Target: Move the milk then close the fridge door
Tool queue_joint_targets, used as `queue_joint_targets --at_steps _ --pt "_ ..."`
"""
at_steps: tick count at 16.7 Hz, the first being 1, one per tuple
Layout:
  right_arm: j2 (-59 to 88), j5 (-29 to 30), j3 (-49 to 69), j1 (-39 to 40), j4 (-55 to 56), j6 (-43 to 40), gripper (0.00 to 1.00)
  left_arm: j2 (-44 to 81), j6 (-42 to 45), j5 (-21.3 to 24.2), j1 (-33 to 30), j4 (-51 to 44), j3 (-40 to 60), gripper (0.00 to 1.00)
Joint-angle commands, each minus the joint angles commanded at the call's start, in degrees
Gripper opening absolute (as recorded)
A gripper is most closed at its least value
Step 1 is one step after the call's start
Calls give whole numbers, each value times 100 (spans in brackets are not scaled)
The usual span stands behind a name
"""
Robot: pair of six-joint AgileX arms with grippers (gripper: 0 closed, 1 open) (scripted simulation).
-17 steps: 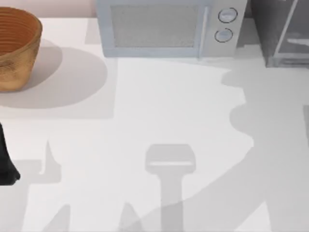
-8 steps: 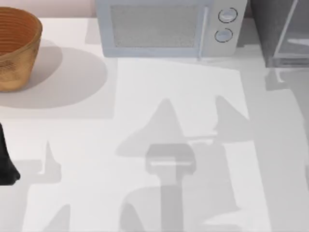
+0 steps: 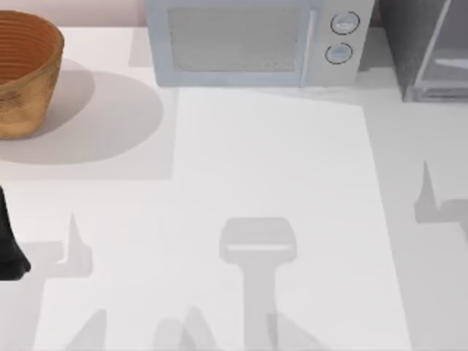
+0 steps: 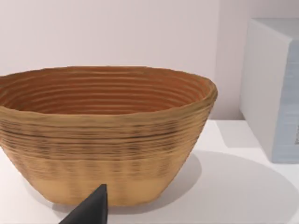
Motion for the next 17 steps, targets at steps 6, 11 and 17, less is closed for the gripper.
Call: queue_joint_targets --at_steps 6,11,17 --pt "-2163 413 -1726 139 -1520 114 100 0 0 0 0 0 0 100" --pt "-2433 479 -1967 175 -1754 137 100 0 0 0 0 0 0 100" --pt "-2697 474 -1721 160 -2124 151 100 0 0 0 0 0 0 100"
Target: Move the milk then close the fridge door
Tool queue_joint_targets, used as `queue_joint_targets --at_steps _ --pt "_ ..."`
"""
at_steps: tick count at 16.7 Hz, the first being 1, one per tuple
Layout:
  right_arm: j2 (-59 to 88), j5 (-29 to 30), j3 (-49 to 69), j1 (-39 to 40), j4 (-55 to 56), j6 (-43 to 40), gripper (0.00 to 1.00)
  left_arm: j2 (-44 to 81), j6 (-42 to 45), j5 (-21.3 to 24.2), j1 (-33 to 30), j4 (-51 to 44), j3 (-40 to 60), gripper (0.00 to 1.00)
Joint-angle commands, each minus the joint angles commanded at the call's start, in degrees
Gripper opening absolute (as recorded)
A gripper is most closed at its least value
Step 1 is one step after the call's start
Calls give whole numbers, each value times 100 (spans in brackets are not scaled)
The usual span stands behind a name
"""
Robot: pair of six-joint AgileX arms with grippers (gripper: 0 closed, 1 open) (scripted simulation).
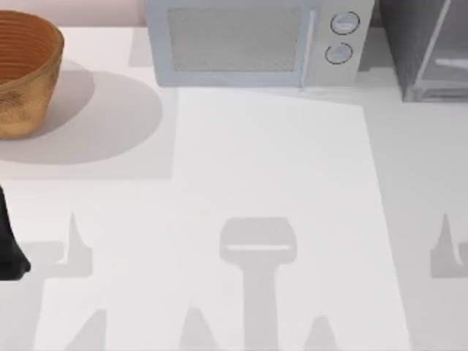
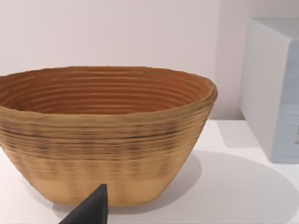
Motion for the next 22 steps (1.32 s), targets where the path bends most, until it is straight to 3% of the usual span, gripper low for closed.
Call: queue_joint_targets --at_steps 4,15,18,22 --pt "-802 7 657 1 -1330 8 100 0 0 0 0 0 0 100" --pt "-3659 28 2995 10 -6839 -59 100 0 0 0 0 0 0 100" --pt "-4146 33 3394 11 -7718 -75 100 0 0 0 0 0 0 100" --pt "-4350 35 3562 12 -8057 -84 100 0 0 0 0 0 0 100"
